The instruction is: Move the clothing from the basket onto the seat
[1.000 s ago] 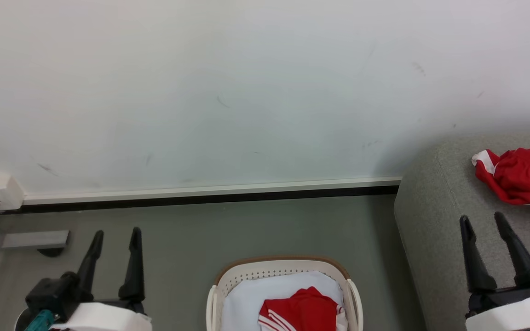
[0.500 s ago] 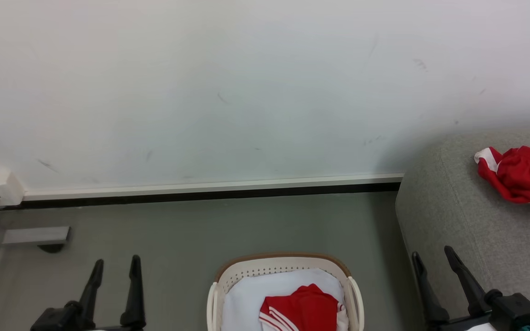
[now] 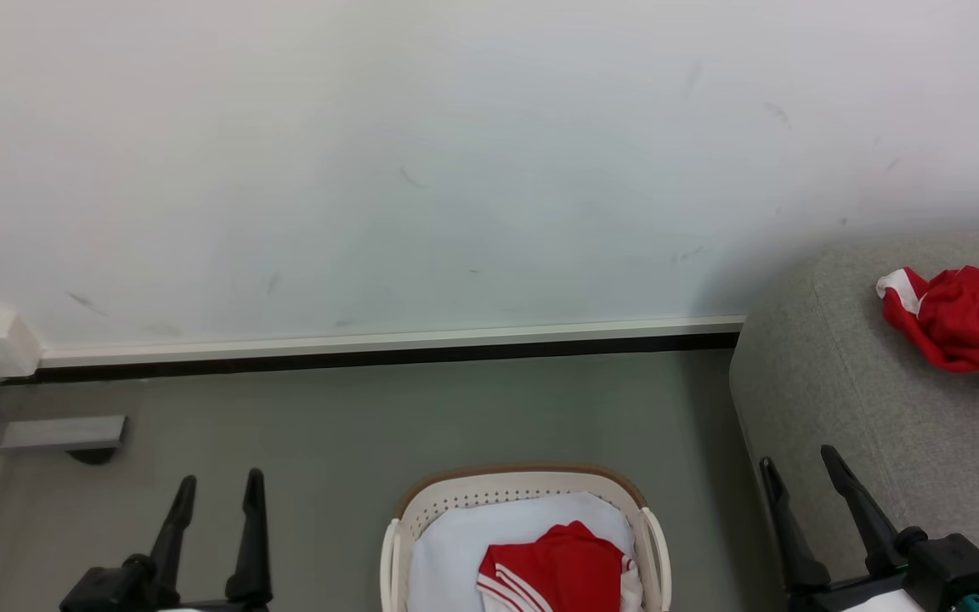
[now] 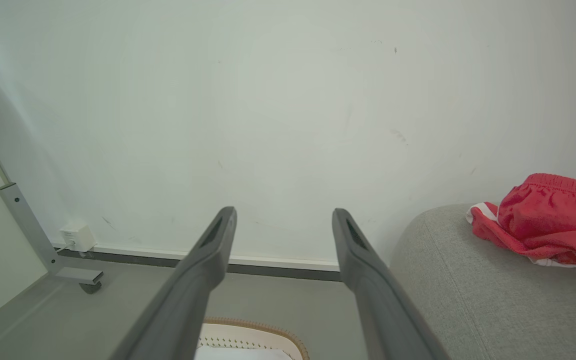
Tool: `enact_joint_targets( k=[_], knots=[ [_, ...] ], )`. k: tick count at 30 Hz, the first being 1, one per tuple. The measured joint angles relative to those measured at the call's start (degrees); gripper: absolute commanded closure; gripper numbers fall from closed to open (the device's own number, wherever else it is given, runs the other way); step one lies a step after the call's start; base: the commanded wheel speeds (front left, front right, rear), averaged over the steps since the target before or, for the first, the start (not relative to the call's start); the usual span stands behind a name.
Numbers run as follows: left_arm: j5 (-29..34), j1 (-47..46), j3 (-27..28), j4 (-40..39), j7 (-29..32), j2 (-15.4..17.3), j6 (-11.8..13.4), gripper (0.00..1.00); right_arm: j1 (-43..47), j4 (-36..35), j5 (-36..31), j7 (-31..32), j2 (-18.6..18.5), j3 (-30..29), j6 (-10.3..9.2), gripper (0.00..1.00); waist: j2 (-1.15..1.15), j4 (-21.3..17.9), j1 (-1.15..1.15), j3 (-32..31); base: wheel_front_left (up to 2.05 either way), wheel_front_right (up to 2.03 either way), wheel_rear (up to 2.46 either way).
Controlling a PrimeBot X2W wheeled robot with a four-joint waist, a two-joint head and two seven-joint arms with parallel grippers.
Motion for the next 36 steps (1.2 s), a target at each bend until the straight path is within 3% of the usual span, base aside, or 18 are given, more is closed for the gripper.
enact_joint_targets(
  k=[15, 26, 36],
  knots=[
    [1.6, -6.1, -3.0, 2.2, 0.0, -0.9, -2.5, 0.00, -2.6, -2.4, -0.2, 0.0, -0.3, -2.8, 0.00, 0.00, 0.00, -1.8, 0.00, 4.6, 0.00, 0.00, 0.00],
    [2.1, -18.1, -10.4, 10.2, 0.3, 1.8, -3.3, 0.00, -8.6, -8.1, -0.2, -0.1, -0.6, -8.4, 0.00, 0.00, 0.00, -4.8, 0.01, 16.4, 0.00, 0.00, 0.00],
    [0.2, -29.1, -19.7, 15.6, 6.2, 5.6, -3.4, 0.00, -13.7, -12.5, 0.7, -0.1, 0.5, -11.4, 0.00, 0.00, 0.00, -9.7, 0.01, 26.9, 0.00, 0.00, 0.00]
  ],
)
